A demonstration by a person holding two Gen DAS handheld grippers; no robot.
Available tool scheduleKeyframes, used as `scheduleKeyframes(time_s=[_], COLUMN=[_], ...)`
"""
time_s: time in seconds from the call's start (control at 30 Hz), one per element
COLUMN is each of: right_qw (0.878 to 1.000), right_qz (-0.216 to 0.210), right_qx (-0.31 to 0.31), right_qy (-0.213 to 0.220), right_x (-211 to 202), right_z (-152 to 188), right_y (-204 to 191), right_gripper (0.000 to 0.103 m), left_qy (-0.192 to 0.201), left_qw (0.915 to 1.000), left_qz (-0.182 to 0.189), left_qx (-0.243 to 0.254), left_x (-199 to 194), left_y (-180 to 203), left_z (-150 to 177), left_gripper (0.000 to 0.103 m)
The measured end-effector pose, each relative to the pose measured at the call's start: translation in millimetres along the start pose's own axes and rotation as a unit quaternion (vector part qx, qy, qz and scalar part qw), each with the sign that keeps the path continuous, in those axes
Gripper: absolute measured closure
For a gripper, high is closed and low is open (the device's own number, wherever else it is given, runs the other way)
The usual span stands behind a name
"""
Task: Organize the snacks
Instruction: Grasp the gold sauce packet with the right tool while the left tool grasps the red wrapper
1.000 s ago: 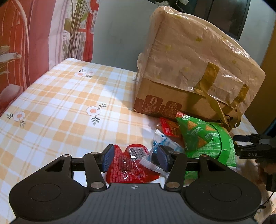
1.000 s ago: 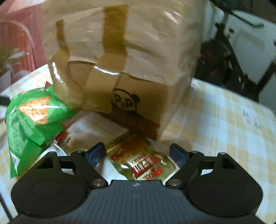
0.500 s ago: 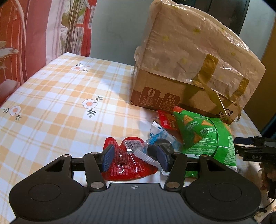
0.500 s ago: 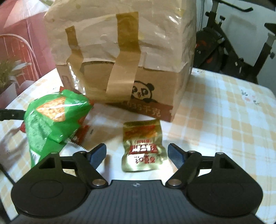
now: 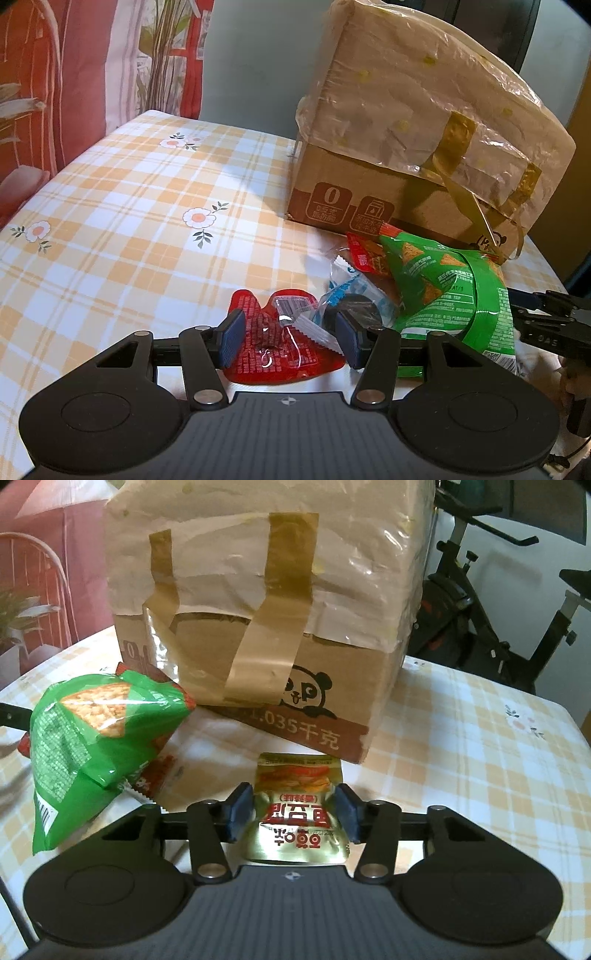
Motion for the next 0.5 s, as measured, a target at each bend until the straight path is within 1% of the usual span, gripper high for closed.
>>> scheduleKeyframes(time_s=[0.03,0.13,0.23,0.3,0.4,0.5], right_qw=[1.000,1.000,1.000,1.000,1.000,1.000], right_qz=[-0.007,-0.005,-0.010,-0.014,-0.010,0.002], right_qx=[0.003,0.010,0.020,0.017,0.012,0.018], right_qy=[0.007,0.018,0.018,0.015,0.013,0.007], right_x=[-3.4,-12.1,-10.2,-9.5,-9.0,-6.3], right_z=[0.5,2.3,1.5,1.4,2.0,2.6], right_y=[-0.5,0.3,4.9,3.6,2.0,4.8], right_gripper=[0.058,0.063,0.063,0.058,0.057,0.052], left_qy=[0.001,0.001,0.000,0.000,0.001,0.002], left_qw=[1.0000,1.0000,1.0000,1.0000,1.0000,1.0000], left_qz=[-0.002,-0.005,-0.006,-0.006,-0.006,-0.005], left_qx=[0.000,-0.003,0.000,0.000,-0.001,0.001], left_x=[-0.6,-1.2,-1.0,-1.5,-2.1,-2.6], left_y=[-0.8,-1.8,-0.7,-0.1,-0.4,-1.7], left_z=[0.1,0.0,0.2,0.5,0.5,0.5], left_gripper=[0.047,0.047,0.047,0.047,0.047,0.047])
Point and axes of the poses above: each gripper's, at about its wrist camera, not at the fingertips, and x roughly the way its jaws point, y to its right, z to its underside, the point moved 6 cm from there along x, roughly the way its jaws point, and after that the axes turned 11 degrees about z, right-handed, at the moved point
